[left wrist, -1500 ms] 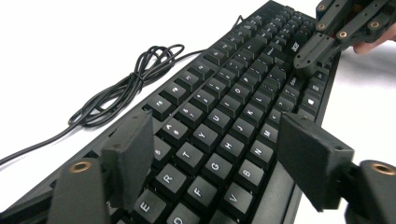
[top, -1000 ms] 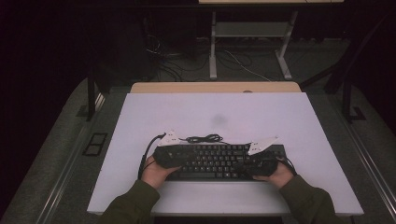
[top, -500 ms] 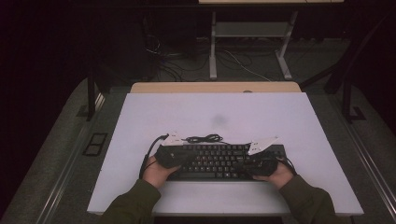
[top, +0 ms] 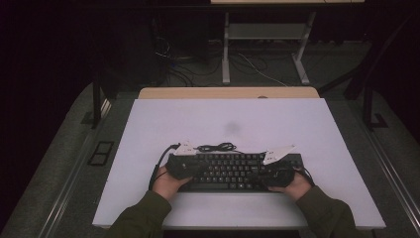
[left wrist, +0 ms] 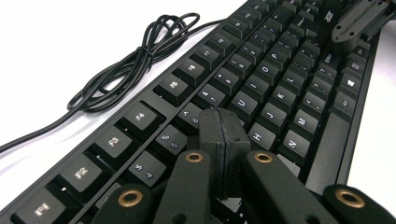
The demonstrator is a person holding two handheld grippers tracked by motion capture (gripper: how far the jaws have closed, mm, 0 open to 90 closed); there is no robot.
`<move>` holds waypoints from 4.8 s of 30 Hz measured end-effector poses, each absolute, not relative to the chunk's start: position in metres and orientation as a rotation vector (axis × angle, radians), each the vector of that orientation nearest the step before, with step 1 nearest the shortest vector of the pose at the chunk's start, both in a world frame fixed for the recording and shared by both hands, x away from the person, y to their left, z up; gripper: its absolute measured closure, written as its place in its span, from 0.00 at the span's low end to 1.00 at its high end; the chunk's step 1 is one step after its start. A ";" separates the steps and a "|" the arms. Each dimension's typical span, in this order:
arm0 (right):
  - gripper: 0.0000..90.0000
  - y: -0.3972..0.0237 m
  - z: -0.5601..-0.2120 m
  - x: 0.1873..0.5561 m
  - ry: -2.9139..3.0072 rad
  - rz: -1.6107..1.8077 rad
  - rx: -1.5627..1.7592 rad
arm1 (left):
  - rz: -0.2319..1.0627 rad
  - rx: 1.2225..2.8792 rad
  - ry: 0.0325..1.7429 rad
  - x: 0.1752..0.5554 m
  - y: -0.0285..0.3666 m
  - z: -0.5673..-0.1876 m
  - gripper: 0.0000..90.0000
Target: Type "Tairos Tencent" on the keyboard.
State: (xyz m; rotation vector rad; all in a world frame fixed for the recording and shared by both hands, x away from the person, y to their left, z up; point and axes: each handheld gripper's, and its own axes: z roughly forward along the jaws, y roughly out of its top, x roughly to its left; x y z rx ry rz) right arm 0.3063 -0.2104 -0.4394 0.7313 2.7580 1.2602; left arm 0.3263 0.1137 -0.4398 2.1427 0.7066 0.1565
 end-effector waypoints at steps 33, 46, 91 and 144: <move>0.99 -0.210 -0.439 0.306 2.761 1.254 0.725 | 0.116 2.064 0.708 0.311 0.134 -0.429 0.43; 0.97 -0.211 -0.431 0.306 2.730 1.307 0.721 | 0.129 2.047 0.730 0.306 0.146 -0.429 0.37; 0.36 -0.170 -0.426 0.341 2.550 1.534 0.880 | 0.204 2.070 0.820 0.316 0.153 -0.433 0.99; 0.66 -0.146 -0.416 0.341 2.579 1.563 0.832 | 0.230 1.996 0.821 0.307 0.157 -0.430 0.42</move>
